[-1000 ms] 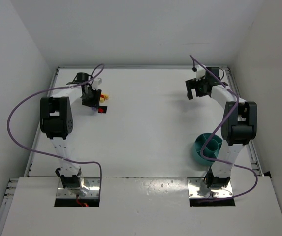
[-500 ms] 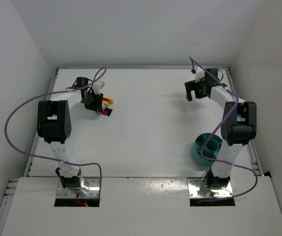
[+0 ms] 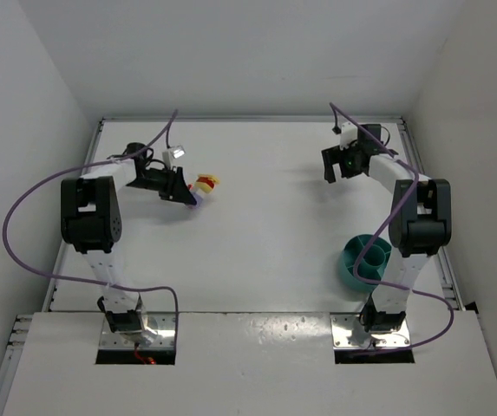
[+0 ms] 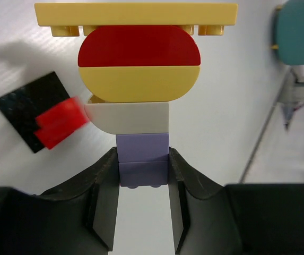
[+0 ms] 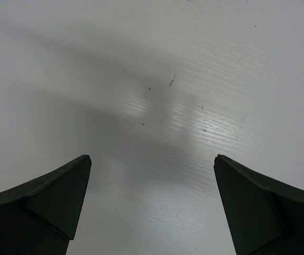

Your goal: Sort the legos into containers by color

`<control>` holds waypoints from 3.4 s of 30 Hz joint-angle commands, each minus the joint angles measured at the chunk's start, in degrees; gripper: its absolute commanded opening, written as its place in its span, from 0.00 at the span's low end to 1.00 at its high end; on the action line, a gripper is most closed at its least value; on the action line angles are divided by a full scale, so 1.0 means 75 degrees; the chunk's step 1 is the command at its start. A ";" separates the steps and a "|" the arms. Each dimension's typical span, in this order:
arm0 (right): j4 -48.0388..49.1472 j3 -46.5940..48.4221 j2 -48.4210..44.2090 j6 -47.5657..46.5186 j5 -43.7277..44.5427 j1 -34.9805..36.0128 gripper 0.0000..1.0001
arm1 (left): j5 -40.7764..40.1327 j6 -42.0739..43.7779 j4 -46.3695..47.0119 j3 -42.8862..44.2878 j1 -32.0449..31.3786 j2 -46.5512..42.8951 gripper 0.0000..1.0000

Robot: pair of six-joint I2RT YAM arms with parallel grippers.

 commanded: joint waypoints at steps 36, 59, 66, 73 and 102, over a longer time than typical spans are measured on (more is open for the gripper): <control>0.1247 0.2153 0.1690 0.4557 -0.5670 0.1359 1.00 | -0.3575 0.1782 0.2084 -0.0711 -0.2655 -0.1914 0.11; 0.1516 0.3268 0.3143 0.4861 -0.7380 0.2145 0.95 | -0.4361 0.1477 0.2812 -0.0957 -0.3581 -0.1503 0.11; 0.1598 0.3420 0.3226 0.4861 -0.7520 0.2355 0.83 | -0.4291 0.1477 0.2812 -0.0957 -0.3652 -0.1503 0.11; 0.1832 0.3630 0.3378 0.5002 -0.7662 0.2497 0.74 | -0.4291 0.1548 0.2812 -0.0957 -0.3652 -0.1573 0.11; 0.2454 0.2787 0.2863 0.5214 -0.7826 0.2099 0.00 | -0.4431 0.1161 0.3023 -0.2011 -0.3265 -0.2312 0.10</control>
